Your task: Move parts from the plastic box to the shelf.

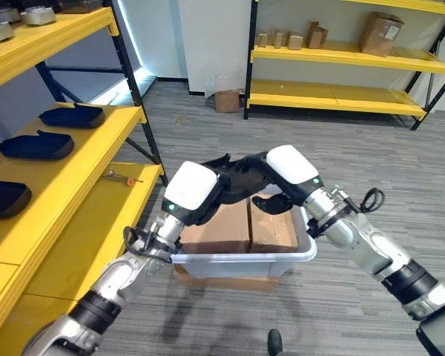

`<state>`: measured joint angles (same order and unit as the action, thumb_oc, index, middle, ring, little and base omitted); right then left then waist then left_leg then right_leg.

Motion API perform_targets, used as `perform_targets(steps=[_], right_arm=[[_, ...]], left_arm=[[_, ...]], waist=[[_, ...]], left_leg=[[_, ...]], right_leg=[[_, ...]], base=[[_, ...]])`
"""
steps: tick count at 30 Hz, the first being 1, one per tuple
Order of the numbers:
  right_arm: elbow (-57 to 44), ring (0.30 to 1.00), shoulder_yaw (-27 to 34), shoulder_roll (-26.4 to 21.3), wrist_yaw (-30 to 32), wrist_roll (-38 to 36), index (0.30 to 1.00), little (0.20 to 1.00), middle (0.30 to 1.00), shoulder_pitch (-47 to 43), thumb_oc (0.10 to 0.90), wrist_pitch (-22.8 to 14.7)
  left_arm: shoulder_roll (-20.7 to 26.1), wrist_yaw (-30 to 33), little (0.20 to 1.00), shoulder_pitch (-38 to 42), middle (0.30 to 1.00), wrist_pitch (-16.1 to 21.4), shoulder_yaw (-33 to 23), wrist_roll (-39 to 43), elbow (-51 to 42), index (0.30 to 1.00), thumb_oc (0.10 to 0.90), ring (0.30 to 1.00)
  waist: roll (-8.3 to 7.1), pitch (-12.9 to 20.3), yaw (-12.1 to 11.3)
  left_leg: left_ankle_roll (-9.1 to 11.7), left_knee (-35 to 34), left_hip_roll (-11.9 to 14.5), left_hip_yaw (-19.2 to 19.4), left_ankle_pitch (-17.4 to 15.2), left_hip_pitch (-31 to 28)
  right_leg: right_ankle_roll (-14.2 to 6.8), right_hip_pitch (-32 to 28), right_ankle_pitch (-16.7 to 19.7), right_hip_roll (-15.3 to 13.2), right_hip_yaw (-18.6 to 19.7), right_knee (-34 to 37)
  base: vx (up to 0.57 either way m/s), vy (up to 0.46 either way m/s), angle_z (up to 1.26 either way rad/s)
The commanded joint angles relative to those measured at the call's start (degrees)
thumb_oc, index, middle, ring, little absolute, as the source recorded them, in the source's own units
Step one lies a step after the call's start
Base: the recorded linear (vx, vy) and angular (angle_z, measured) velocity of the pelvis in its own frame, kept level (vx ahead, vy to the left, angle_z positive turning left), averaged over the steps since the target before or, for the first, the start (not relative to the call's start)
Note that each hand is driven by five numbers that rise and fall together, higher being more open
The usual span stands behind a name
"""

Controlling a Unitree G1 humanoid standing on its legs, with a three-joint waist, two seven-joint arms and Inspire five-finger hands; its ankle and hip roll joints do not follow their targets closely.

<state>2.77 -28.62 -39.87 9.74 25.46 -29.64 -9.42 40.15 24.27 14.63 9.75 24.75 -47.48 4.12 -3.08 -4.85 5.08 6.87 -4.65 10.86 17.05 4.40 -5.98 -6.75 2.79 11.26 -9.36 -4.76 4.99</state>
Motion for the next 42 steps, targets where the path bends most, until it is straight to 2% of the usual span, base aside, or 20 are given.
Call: perform_targets(steps=[1, 4, 11, 18, 20, 23, 26, 28, 30, 31, 32, 33, 34, 35, 36, 38, 39, 40, 42], right_arm=[[-6.17, 1.0, 8.16, -1.03, 6.07, -4.17, 1.0, 1.0, 1.0, -1.79, 0.9, -1.92], [-8.42, 1.0, 10.8, -1.35, 6.04, -4.31, 1.0, 1.0, 1.0, 1.72, 0.9, -2.33], [-13.69, 1.0, 18.12, -1.63, 6.52, -4.03, 1.0, 1.0, 1.0, 12.3, 0.9, -3.96], [-14.39, 1.0, 18.65, -2.44, 6.07, -4.29, 1.0, 1.0, 1.0, 13.79, 0.9, -4.89], [-14.07, 1.0, 16.93, -2.59, 6.15, -4.8, 1.0, 1.0, 1.0, 11.44, 0.9, -5.22], [-14.13, 1.0, 15.01, -2.48, 6.56, -5.85, 1.0, 1.0, 1.0, 7.98, 0.9, -5.7], [-13.68, 1.0, 13.78, -2.84, 7.45, -6.14, 1.0, 1.0, 1.0, 5.07, 0.9, -5.82], [-13.57, 1.0, 14.17, -3.45, 7.76, -6.04, 1.0, 1.0, 1.0, 5.28, 0.9, -5.47], [-13.83, 1.0, 14.67, -3.69, 8.05, -5.59, 1.0, 1.0, 1.0, 5.93, 0.9, -5.35], [-14.07, 1.0, 15.14, -3.59, 8.18, -5.54, 1.0, 1.0, 1.0, 6.33, 0.9, -5.43], [-14.09, 1.0, 15.18, -3.58, 8.18, -5.54, 1.0, 1.0, 1.0, 6.35, 0.9, -5.43], [-14.5, 1.0, 15.96, -3.58, 8.76, -4.42, 1.0, 1.0, 1.0, 7.62, 0.9, -5.64], [-14.71, 1.0, 16.51, -3.6, 8.97, -3.57, 1.0, 1.0, 1.0, 8.54, 0.9, -5.63], [-14.7, 1.0, 17.96, -2.34, 9.17, -3.4, 1.0, 1.0, 1.0, 11.51, 0.9, -5.59], [-14.82, 1.0, 18.14, -2.3, 9.15, -3.36, 1.0, 1.0, 1.0, 11.88, 0.9, -5.64], [-14.48, 1.0, 20.58, -0.17, 8.65, -5.82, 1.0, 1.0, 1.0, 15.89, 0.9, -5.84], [-14.92, 1.0, 23.55, 0.64, 8.26, -7.65, 1.0, 1.0, 1.0, 19.69, 0.9, -6.18], [-15.2, 1.0, 23.8, 0.6, 8.09, -7.74, 1.0, 1.0, 1.0, 20.1, 0.9, -6.15], [-15.7, 1.0, 26.33, 1.56, 8.05, -8.57, 1.0, 1.0, 1.0, 23.36, 0.9, -6.19]], left_arm=[[1.25, 4.96, 0.3, 4.16, 0.3, -0.12, -6.87, 2.27, -1.91, 0.3, 0.4, 0.3], [1.91, 5.26, 0.3, 2.52, 0.3, -0.18, -8.44, 2.06, -2.56, 0.3, 0.4, 0.3], [2.79, 6.58, 0.3, -4.1, 0.3, -0.66, -15.65, 2.26, -4.39, 0.3, 0.4, 0.3], [2.81, 8.74, 0.3, -8.3, 0.3, -1.83, -21.04, 1.89, -6.92, 0.3, 0.4, 0.3], [2.75, 10.66, 0.3, -11.8, 0.3, -2.66, -25.85, 1.91, -9.94, 0.3, 0.4, 0.3], [2.42, 12.0, 0.3, -14.24, 0.3, -3.19, -29.09, 2.41, -11.97, 0.3, 0.4, 0.3], [2.03, 12.83, 0.3, -14.79, 0.3, -3.19, -30.06, 2.8, -13.57, 0.3, 0.4, 0.3], [1.47, 12.74, 0.3, -13.93, 0.3, -2.79, -29.29, 3.63, -14.19, 0.3, 0.4, 0.3], [1.35, 12.88, 0.3, -13.32, 0.3, -1.91, -28.98, 4.03, -15.07, 0.3, 0.4, 0.3], [1.34, 12.74, 0.3, -13.09, 0.3, -1.38, -28.91, 3.99, -15.83, 0.3, 0.4, 0.3], [1.36, 12.72, 0.3, -13.09, 0.3, -1.39, -28.91, 4.0, -15.85, 0.3, 0.4, 0.3], [0.79, 12.88, 0.3, -12.79, 0.3, -0.99, -28.65, 4.43, -15.65, 0.3, 0.4, 0.3], [0.7, 12.86, 0.3, -12.46, 0.3, -0.88, -28.56, 4.41, -15.88, 0.3, 0.4, 0.3], [0.02, 12.86, 0.3, -12.35, 0.3, -0.94, -28.51, 4.38, -16.36, 0.3, 0.4, 0.3], [0.06, 12.84, 0.3, -12.45, 0.3, -0.94, -28.38, 4.38, -16.44, 0.3, 0.4, 0.3], [-0.82, 13.0, 0.3, -12.5, 0.3, -0.77, -28.73, 4.48, -16.78, 0.3, 0.4, 0.3], [-1.57, 12.92, 0.3, -13.01, 0.3, -0.44, -28.44, 4.52, -16.8, 0.3, 0.4, 0.3], [-1.6, 12.88, 0.3, -13.1, 0.3, -0.42, -28.33, 4.53, -16.88, 0.3, 0.4, 0.3], [-1.47, 12.99, 0.3, -14.1, 0.3, -0.32, -28.83, 3.91, -17.48, 0.3, 0.4, 0.3]], waist=[[0.44, 4.21, 0.01], [0.81, 4.07, 0.19], [2.99, 3.13, 1.34], [4.17, 1.89, 1.21], [4.3, 1.21, -0.66], [4.21, -0.19, -2.93], [4.0, -2.16, -5.29], [3.69, -3.55, -5.86], [2.96, -4.02, -5.94], [2.54, -4.03, -6.06], [2.54, -3.99, -5.96], [1.81, -3.56, -5.5], [1.95, -2.99, -4.94], [2.35, -2.2, -3.92], [2.43, -2.12, -3.85], [3.06, -1.35, -2.87], [3.29, -0.67, -1.63], [3.33, -0.59, -1.6], [3.97, 0.58, -1.63]], left_leg=[[0.0, -0.35, 2.42, -2.64, -3.75, -2.5], [0.12, -0.35, 2.65, -2.79, -3.51, -2.48], [0.54, -0.35, 4.32, -2.99, -2.15, -2.31], [0.69, -0.35, 6.58, -3.95, 0.04, -1.28], [0.93, -0.35, 9.11, -4.53, 3.59, -0.57], [1.51, 0.22, 11.32, -6.39, 7.99, 1.17], [2.71, 0.69, 12.1, -9.25, 13.63, 5.21], [2.82, 1.47, 10.65, -8.79, 16.31, 8.82], [2.28, 4.51, 8.85, -9.23, 13.94, 9.8], [1.31, 9.21, 7.14, -9.7, 10.46, 10.48], [1.25, 9.59, 7.12, -9.88, 10.28, 10.78], [0.23, 16.32, 5.41, -7.68, 4.1, 9.41], [0.28, 19.4, 5.4, -6.82, 0.79, 8.41], [0.07, 23.8, 5.57, -4.26, -2.59, 5.84], [0.04, 23.86, 5.63, -4.45, -2.83, 5.79], [0.18, 21.48, 3.7, -4.67, -6.14, 2.99], [-0.12, 15.24, 3.25, -3.26, -7.46, 1.82], [-0.19, 14.56, 3.11, -3.29, -7.24, 1.43], [0.08, 5.93, 2.93, -2.45, -6.1, -0.71]], right_leg=[[-4.5, -3.91, -3.69, -3.45, -0.84, -0.56], [-4.29, -3.73, -4.34, -3.27, -0.98, -1.45], [-3.19, -1.66, -7.6, -1.41, -0.82, -6.35], [-1.5, 2.79, -12.13, 1.39, -0.75, -14.46], [0.22, 5.28, -14.55, 3.94, -1.08, -18.82], [1.83, 6.2, -15.58, 5.97, -2.18, -19.99], [3.03, 5.18, -16.13, 6.08, -5.27, -18.39], [3.96, 4.25, -15.16, 4.98, -8.69, -15.91], [3.79, 4.16, -13.93, 3.72, -10.5, -14.27], [3.89, 3.88, -12.57, 2.83, -11.91, -12.39], [3.86, 3.84, -12.45, 2.8, -12.02, -12.22], [4.16, 3.52, -11.72, 1.54, -14.67, -10.61], [3.77, 3.03, -12.31, 1.42, -15.63, -9.93], [3.94, 2.57, -12.27, 1.39, -19.03, -8.68], [3.87, 2.3, -12.3, 1.44, -19.28, -8.57], [2.91, 1.86, -11.63, 0.97, -21.65, -8.29], [1.33, 0.63, -10.33, -0.61, -23.79, -8.17], [1.18, 0.43, -10.26, -0.68, -23.96, -8.11], [0.48, -0.42, -9.78, -1.55, -25.25, -7.76]], base=[[0.0, -0.033, 0.0], [-0.01, -0.014, 0.0], [-0.02, -0.068, -0.02], [-0.06, -0.111, -0.03], [-0.09, -0.316, -0.04], [-0.09, -0.292, -0.11], [-0.12, -0.22, 0.05], [-0.16, -0.127, 0.92], [-0.19, -0.112, 1.3], [-0.16, -0.095, 1.1], [-0.17, -0.134, 0.75], [-0.06, -0.092, 0.78], [-0.1, -0.096, 1.06], [-0.01, -0.003, 1.33], [-0.03, 0.037, 1.58], [0.03, 0.145, 1.38], [0.03, 0.181, 0.88], [0.04, 0.243, 0.9], [0.05, 0.21, 0.93]])
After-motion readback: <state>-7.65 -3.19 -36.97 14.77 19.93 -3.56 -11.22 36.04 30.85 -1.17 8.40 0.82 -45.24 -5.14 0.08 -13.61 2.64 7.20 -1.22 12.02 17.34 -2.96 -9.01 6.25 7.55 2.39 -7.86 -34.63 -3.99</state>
